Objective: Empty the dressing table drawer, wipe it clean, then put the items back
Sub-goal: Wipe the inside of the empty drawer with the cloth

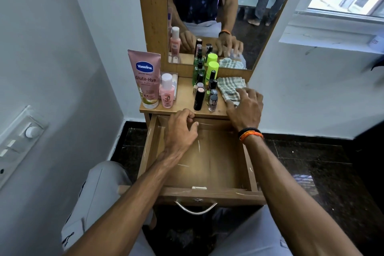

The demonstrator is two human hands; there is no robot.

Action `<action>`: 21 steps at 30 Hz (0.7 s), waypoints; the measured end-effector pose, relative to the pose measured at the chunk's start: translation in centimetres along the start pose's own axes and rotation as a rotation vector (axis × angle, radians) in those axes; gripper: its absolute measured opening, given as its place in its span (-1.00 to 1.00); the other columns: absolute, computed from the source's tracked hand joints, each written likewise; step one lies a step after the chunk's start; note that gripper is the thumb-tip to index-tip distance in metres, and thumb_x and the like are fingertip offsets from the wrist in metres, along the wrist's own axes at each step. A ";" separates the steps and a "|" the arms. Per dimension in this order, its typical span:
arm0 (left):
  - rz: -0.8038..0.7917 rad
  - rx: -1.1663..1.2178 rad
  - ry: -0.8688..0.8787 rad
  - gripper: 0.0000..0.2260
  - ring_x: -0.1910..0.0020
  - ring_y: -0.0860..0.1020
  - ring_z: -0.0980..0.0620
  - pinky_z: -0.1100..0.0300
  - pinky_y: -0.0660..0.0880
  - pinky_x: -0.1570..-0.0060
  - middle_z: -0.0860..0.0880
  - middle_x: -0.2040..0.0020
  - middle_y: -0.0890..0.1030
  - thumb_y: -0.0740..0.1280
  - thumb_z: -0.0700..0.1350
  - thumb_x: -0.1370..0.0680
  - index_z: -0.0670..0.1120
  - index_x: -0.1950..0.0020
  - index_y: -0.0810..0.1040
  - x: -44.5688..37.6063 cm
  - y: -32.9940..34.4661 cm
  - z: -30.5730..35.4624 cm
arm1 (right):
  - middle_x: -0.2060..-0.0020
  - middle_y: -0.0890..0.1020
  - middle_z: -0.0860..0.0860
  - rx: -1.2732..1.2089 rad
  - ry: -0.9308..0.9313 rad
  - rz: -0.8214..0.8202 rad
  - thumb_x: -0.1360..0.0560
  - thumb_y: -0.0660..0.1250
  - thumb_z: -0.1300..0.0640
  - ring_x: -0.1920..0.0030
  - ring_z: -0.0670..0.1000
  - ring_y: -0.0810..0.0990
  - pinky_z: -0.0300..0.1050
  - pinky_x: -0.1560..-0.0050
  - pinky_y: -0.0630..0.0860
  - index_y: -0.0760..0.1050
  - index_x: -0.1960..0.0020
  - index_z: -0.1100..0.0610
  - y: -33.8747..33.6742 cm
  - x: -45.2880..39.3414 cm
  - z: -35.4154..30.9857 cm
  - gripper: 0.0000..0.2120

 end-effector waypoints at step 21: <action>-0.094 -0.355 0.078 -0.70 -0.17 0.49 -0.10 0.00 0.48 -0.19 -0.12 -0.18 0.59 0.43 -0.12 -0.53 -0.16 -0.24 0.60 6.6 -6.8 -2.6 | 0.01 0.67 0.11 -0.207 0.118 0.247 -0.49 0.37 0.05 0.06 0.06 0.58 -0.21 0.06 0.36 0.64 -0.11 0.18 -6.5 1.8 1.5 -0.72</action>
Point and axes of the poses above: each hand's wrist, its own x-axis away from the middle knuckle, its own y-axis out of the palm, z = x × y, the point moved 8 cm from there along -x, towards the middle knuckle
